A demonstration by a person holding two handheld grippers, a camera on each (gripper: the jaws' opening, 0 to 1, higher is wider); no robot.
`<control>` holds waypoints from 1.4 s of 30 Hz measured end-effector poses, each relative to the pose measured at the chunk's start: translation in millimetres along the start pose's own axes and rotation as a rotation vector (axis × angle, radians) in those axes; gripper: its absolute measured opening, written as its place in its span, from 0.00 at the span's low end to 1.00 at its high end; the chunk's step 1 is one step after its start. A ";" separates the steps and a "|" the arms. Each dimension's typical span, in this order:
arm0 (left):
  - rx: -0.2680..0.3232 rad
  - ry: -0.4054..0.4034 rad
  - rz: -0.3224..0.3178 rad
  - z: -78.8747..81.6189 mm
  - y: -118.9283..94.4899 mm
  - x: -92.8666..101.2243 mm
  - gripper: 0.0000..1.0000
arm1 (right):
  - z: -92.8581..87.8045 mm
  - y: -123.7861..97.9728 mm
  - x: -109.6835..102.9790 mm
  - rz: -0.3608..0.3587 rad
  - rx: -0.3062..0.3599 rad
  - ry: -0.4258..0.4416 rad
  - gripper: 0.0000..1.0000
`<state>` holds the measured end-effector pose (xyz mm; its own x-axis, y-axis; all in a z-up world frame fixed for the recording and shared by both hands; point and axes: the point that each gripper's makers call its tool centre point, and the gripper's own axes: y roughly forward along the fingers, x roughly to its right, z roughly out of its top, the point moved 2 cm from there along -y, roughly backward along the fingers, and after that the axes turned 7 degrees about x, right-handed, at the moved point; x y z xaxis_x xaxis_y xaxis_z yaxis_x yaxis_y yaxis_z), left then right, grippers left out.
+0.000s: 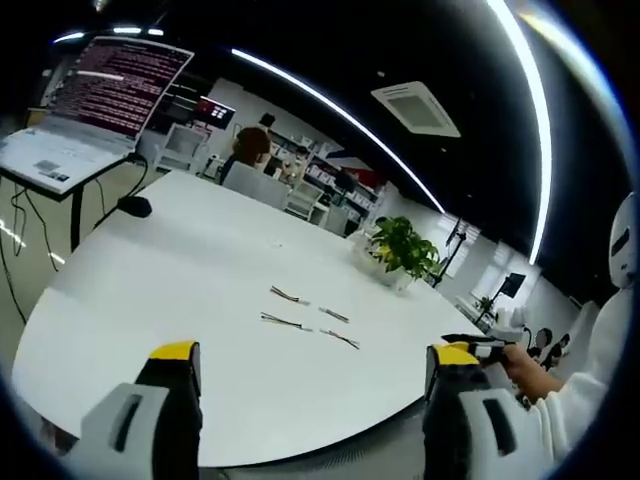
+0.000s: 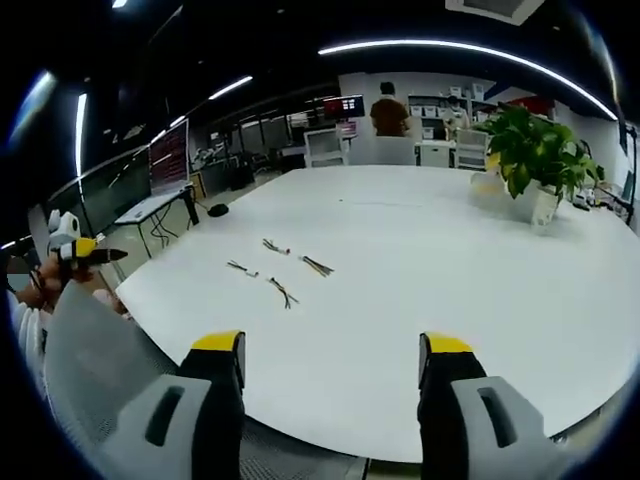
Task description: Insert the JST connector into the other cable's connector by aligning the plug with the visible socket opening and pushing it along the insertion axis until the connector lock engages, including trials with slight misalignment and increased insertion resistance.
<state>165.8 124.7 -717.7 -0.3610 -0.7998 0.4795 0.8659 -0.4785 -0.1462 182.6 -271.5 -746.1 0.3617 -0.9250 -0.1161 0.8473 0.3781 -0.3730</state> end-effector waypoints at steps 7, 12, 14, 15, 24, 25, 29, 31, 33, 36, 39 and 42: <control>0.001 -0.006 0.002 1.2 2.2 -2.5 0.91 | -4.8 -1.8 3.6 -0.008 -0.027 -0.030 0.68; 0.011 0.003 -0.006 2.8 3.2 -1.6 0.89 | -0.6 -1.0 1.9 0.001 -0.015 -0.033 0.68; 0.013 -0.008 -0.016 3.3 3.6 -0.5 0.90 | 7.1 -0.5 0.4 0.001 0.023 0.004 0.66; 0.016 -0.013 -0.017 3.8 3.7 -0.8 0.90 | 14.0 -0.3 -1.0 0.005 0.064 0.048 0.65; 0.028 -0.025 -0.035 6.0 5.3 3.0 0.87 | 13.6 -3.5 3.8 -0.011 0.042 0.027 0.62; 0.026 -0.031 -0.038 5.1 5.8 3.5 0.86 | 13.2 -3.8 4.0 -0.010 0.041 0.029 0.61; -0.004 -0.002 -0.043 0.3 8.1 5.8 0.86 | 14.2 -5.0 5.4 -0.013 0.043 0.043 0.62; -0.015 0.018 -0.041 0.1 8.4 6.2 0.85 | 18.3 -4.8 4.6 -0.007 0.062 0.060 0.62; -0.016 0.018 -0.047 1.5 8.4 7.1 0.85 | 18.1 -4.4 4.8 -0.009 0.053 0.051 0.61; -0.005 0.014 -0.055 5.3 8.5 9.0 0.85 | 16.6 -3.7 5.2 -0.016 0.037 0.025 0.61; -0.001 0.019 -0.054 7.1 8.2 8.8 0.85 | 11.8 -2.2 3.1 -0.007 0.013 0.013 0.61; -0.004 0.019 -0.052 6.8 7.1 8.8 0.85 | 6.7 -1.7 1.5 -0.005 -0.009 -0.008 0.62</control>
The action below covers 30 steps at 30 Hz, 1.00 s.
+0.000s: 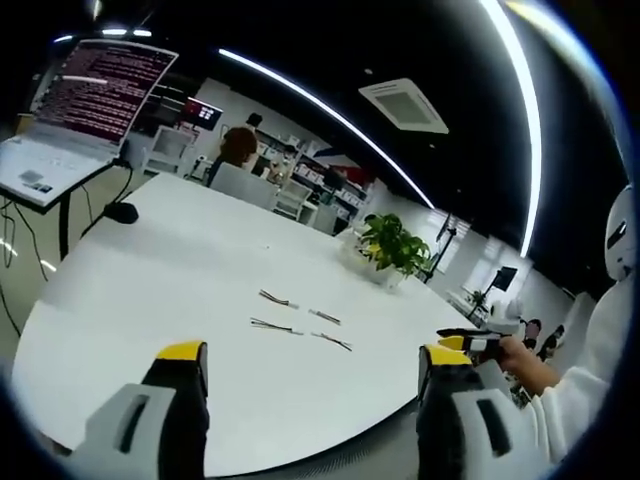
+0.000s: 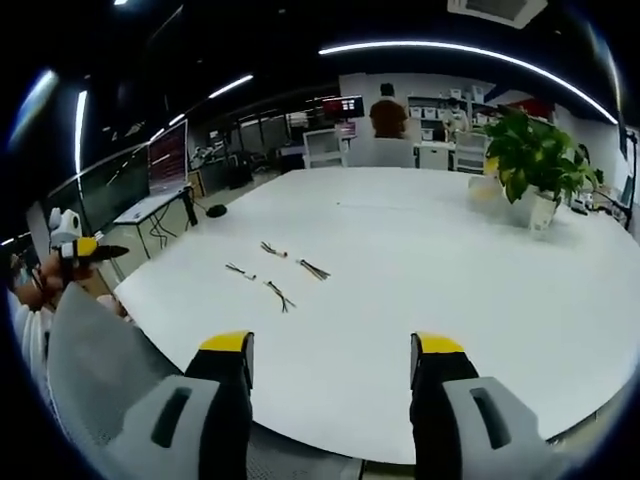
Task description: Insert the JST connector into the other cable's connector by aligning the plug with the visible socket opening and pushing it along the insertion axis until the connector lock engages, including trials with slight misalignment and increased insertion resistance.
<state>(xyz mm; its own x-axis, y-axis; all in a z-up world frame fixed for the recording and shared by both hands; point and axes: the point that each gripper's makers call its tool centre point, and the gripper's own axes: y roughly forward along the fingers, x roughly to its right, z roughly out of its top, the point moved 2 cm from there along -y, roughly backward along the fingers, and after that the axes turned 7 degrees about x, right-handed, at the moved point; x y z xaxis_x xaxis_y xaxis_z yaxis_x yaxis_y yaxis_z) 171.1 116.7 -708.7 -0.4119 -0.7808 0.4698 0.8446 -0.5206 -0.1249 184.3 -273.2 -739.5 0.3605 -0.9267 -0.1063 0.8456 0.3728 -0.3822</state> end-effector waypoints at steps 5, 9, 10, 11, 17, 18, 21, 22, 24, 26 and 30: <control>-0.006 0.010 0.000 -0.8 -1.5 0.8 0.85 | -2.5 -0.3 -0.2 0.007 -0.008 0.007 0.61; -0.005 0.003 -0.002 -1.9 -1.4 1.1 0.85 | -4.9 0.0 2.8 -0.001 -0.013 0.016 0.61; -0.007 0.004 -0.003 -2.5 -1.4 1.3 0.85 | -5.4 0.0 3.0 0.000 -0.014 0.014 0.61; -0.009 0.005 -0.003 -2.8 -1.4 1.3 0.85 | -5.7 -0.1 3.0 0.001 -0.016 0.012 0.61; -0.017 0.002 0.000 -5.0 -0.9 -0.7 0.85 | -8.2 -0.7 4.6 -0.004 -0.022 0.011 0.61; -0.019 0.002 0.000 -5.0 -0.6 -1.0 0.85 | -8.5 -0.6 4.9 -0.005 -0.021 0.013 0.61; -0.018 0.007 0.002 -4.1 1.0 -2.2 0.84 | -10.5 0.6 6.0 -0.007 -0.031 0.013 0.61; -0.018 0.006 0.001 -3.9 1.4 -2.3 0.84 | -10.6 0.9 6.0 -0.007 -0.031 0.011 0.61; -0.017 0.005 -0.001 -3.4 2.0 -2.1 0.84 | -10.6 1.5 5.6 -0.005 -0.034 0.011 0.61; -0.020 0.008 -0.003 -2.6 2.8 -2.3 0.84 | -10.1 2.3 5.5 -0.003 -0.034 0.007 0.61; -0.015 0.005 0.000 -1.0 5.1 -4.6 0.84 | -6.6 3.1 10.0 -0.008 -0.033 0.002 0.61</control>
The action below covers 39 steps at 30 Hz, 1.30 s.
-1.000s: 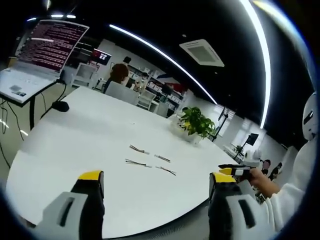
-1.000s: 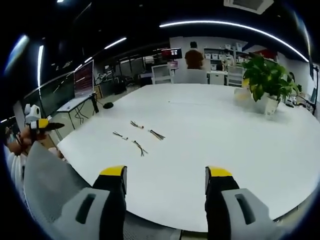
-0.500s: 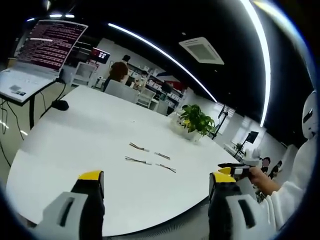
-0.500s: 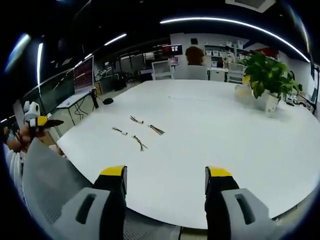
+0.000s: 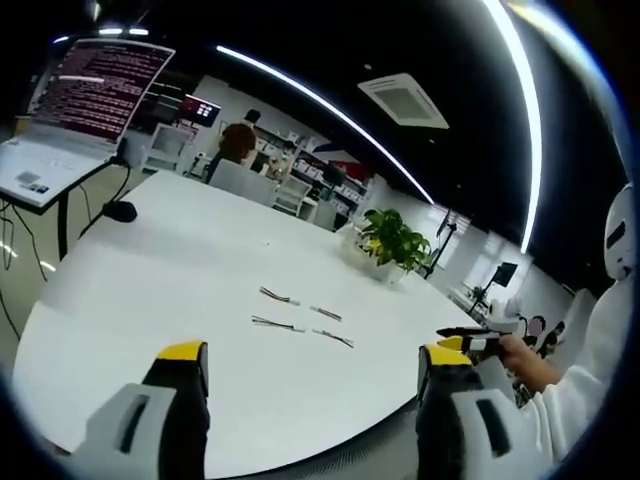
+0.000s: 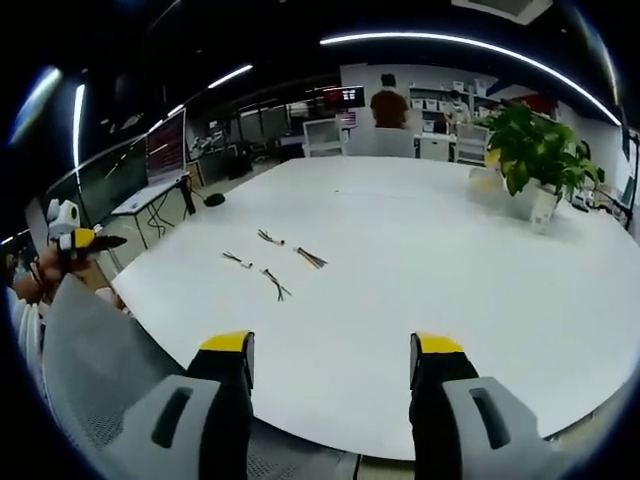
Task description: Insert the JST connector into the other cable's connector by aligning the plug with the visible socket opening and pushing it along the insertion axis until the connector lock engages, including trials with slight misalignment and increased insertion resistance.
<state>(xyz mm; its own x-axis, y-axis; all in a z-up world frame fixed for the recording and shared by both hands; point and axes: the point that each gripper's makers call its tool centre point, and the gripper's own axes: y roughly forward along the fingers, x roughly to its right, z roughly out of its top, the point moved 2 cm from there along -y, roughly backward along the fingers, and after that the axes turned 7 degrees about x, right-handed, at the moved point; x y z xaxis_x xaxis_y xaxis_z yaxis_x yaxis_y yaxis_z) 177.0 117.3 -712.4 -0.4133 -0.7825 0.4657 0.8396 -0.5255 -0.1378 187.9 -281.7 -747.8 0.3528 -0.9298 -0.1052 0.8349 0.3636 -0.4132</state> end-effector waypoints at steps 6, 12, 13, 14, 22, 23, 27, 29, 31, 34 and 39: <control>-0.023 0.021 -0.001 2.6 8.6 -0.7 0.86 | 10.8 0.6 6.5 -0.012 0.016 -0.002 0.61; 0.001 0.029 -0.024 19.3 22.6 -2.9 0.88 | 25.1 4.1 17.1 -0.024 0.017 -0.040 0.61; -0.009 0.045 -0.025 22.4 25.9 -5.3 0.88 | 29.2 4.9 18.7 -0.024 0.019 -0.052 0.61; -0.012 0.055 -0.028 24.9 28.0 -6.4 0.88 | 31.8 5.5 19.8 -0.026 0.020 -0.060 0.61; -0.008 0.114 -0.055 52.1 50.9 -14.4 0.90 | 47.0 18.6 33.5 -0.040 0.018 -0.098 0.60; -0.013 0.122 -0.059 53.9 53.9 -15.6 0.90 | 47.9 20.2 34.3 -0.040 0.016 -0.100 0.60; -0.013 0.138 -0.069 60.2 70.0 -20.9 0.93 | 51.4 29.4 38.0 -0.037 0.009 -0.114 0.60; -0.015 0.138 -0.074 61.1 78.5 -23.1 0.93 | 52.7 34.8 40.6 -0.038 0.008 -0.115 0.60; -0.030 0.139 -0.096 60.0 87.1 -23.5 0.93 | 54.2 40.6 42.2 -0.036 0.008 -0.111 0.60; -0.038 0.170 -0.126 61.4 98.0 -22.5 0.89 | 56.6 49.9 42.4 -0.022 0.012 -0.117 0.61; -0.022 0.204 -0.206 64.3 117.1 -13.3 0.85 | 53.3 68.2 34.7 0.043 0.014 -0.133 0.60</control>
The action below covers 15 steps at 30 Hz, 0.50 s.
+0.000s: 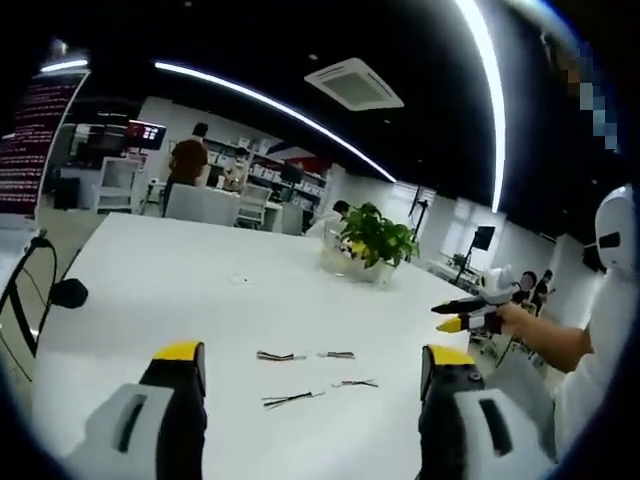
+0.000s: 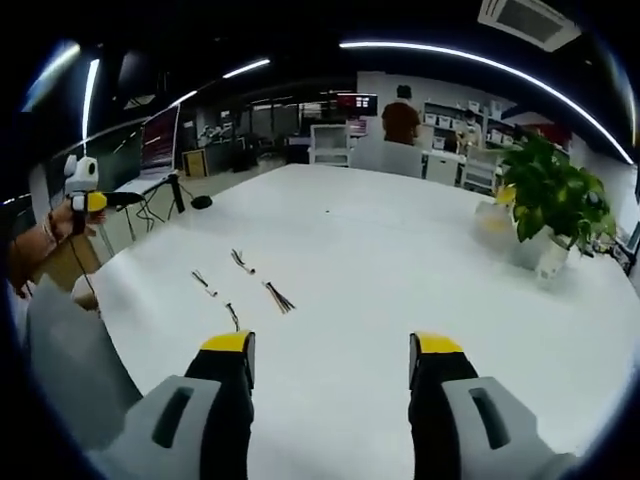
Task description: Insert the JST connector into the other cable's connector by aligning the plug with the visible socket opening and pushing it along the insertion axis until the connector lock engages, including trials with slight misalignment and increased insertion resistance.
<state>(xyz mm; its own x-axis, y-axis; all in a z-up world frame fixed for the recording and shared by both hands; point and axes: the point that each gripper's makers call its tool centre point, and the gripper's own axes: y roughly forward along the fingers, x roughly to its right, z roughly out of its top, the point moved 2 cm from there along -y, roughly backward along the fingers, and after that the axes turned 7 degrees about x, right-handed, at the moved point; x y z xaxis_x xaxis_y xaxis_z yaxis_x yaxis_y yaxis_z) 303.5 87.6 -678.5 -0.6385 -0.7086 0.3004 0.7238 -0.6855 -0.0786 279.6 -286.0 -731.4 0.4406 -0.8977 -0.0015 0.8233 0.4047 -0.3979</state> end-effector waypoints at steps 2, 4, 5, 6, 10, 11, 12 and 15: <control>-0.005 0.014 -0.041 -1.5 7.7 0.6 0.82 | -1.5 6.8 -4.2 0.029 -0.009 -0.009 0.59; 0.010 0.028 -0.064 -0.2 13.5 0.5 0.79 | -1.7 13.3 -6.0 0.044 -0.019 -0.027 0.60; 0.011 0.031 -0.072 0.2 16.4 0.2 0.79 | -1.3 15.8 -6.8 0.052 -0.020 -0.040 0.61; 0.010 0.029 -0.090 0.2 20.9 -0.1 0.80 | -0.3 19.8 -7.8 0.065 -0.019 -0.050 0.61; -0.057 0.022 -0.105 -8.0 33.9 -7.9 0.76 | 2.8 30.2 -10.1 0.100 0.002 -0.058 0.60; -0.071 0.049 -0.122 -10.0 37.8 -9.0 0.76 | 3.8 33.6 -12.0 0.116 0.020 -0.058 0.60; -0.076 0.070 -0.139 -10.8 42.4 -9.8 0.77 | 5.1 37.1 -14.2 0.134 0.035 -0.062 0.60; -0.105 0.087 -0.188 -14.9 51.9 -10.4 0.77 | 6.5 46.0 -16.1 0.164 0.051 -0.073 0.57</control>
<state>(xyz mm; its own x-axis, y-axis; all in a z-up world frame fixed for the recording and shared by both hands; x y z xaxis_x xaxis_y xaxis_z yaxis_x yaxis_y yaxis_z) 343.8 56.9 -699.9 -0.7829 -0.5753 0.2368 0.5617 -0.8173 -0.1286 312.7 -251.8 -743.7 0.5936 -0.8048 0.0051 0.7546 0.5544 -0.3511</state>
